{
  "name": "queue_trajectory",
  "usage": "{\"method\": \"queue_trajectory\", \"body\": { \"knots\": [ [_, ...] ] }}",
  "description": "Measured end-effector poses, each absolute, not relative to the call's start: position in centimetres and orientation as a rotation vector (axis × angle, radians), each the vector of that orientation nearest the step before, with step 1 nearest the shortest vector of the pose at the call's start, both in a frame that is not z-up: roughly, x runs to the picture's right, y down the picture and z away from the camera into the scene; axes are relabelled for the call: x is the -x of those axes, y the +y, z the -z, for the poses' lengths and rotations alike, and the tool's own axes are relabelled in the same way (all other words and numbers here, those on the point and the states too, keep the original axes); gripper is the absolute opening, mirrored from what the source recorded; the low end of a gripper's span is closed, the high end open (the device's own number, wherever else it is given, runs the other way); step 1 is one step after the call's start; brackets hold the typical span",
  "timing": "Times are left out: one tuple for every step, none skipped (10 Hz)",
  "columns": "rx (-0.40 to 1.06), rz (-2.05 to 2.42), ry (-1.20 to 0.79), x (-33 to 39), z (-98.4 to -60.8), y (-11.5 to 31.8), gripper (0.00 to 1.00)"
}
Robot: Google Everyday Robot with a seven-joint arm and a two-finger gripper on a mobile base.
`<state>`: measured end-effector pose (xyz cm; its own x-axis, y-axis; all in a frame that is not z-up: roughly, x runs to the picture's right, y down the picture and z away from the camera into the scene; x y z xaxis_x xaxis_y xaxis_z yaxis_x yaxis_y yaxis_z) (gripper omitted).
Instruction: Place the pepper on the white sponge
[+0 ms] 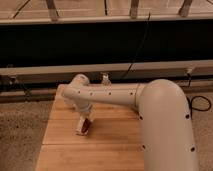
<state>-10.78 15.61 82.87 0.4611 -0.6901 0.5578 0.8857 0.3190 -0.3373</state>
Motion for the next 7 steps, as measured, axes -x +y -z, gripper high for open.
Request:
{"method": "queue_trajectory", "body": {
  "knots": [
    [0.660, 1.077, -0.349, 11.5, -82.6, 15.7, 0.00],
    [0.658, 1.093, -0.361, 12.6, -82.5, 16.0, 0.00],
    [0.656, 1.111, -0.374, 14.0, -82.4, 16.3, 0.00],
    [0.654, 1.119, -0.380, 14.3, -82.4, 16.4, 0.00],
    [0.652, 1.125, -0.384, 14.3, -82.3, 16.4, 0.00],
    [0.642, 1.133, -0.395, 14.8, -82.2, 16.5, 0.00],
    [0.631, 1.139, -0.402, 15.4, -82.2, 16.5, 0.05]
  ]
}}
